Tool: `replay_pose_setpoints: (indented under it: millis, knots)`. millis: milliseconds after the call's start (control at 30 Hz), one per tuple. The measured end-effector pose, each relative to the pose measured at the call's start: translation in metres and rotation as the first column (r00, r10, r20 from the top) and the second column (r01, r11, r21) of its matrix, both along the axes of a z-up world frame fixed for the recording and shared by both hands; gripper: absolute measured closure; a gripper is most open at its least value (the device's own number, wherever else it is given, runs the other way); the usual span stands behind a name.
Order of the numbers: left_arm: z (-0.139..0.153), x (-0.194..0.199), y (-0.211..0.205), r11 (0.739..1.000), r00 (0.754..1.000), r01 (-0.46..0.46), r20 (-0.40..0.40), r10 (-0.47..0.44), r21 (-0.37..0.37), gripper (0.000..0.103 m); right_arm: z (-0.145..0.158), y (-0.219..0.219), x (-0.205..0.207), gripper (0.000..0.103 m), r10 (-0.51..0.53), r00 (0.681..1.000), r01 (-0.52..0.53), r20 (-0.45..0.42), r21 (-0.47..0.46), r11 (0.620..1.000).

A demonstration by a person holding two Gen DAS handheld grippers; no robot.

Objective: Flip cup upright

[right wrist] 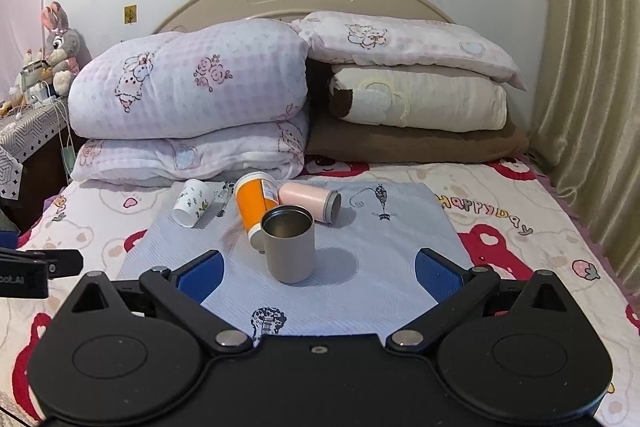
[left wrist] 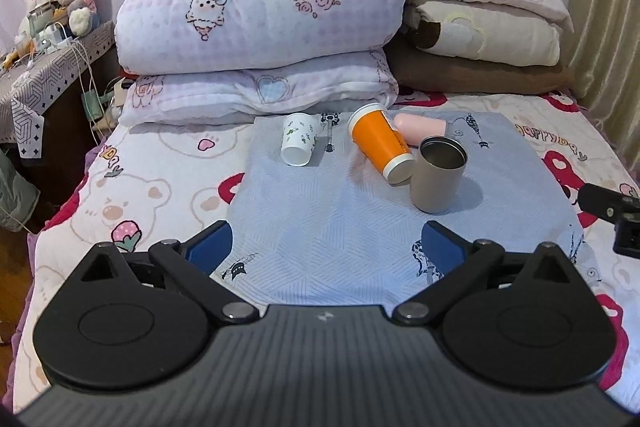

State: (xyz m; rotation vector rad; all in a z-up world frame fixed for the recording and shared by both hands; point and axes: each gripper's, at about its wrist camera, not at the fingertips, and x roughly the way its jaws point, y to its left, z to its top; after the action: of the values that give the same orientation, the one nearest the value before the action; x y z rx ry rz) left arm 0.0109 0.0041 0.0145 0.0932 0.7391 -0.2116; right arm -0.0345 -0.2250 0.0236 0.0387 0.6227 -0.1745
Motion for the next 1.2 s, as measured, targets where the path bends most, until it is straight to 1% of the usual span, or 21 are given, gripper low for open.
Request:
replay_pose_setpoints:
  millis: [400, 600, 1200]
  knots:
    - [-0.0035, 0.0047, -0.0047, 0.999, 0.999, -0.010, -0.044, 0.011, 0.030, 0.000, 0.0012, -0.0026, 0.0004, 0.000, -0.016, 0.999, 0.017, -0.044, 0.003, 1.000]
    - [-0.0049, 0.0064, -0.0047, 0.999, 0.999, -0.019, -0.050, 0.021, 0.037, 0.000, 0.0004, -0.0048, 0.0012, 0.000, -0.027, 0.998, 0.028, -0.056, 0.007, 1.000]
    - [-0.0075, 0.0093, -0.0029, 0.997, 0.997, -0.035, -0.070, 0.040, 0.066, 0.000, -0.0001, -0.0037, 0.0009, 0.000, -0.031, 0.998, 0.031, -0.063, 0.001, 1.000]
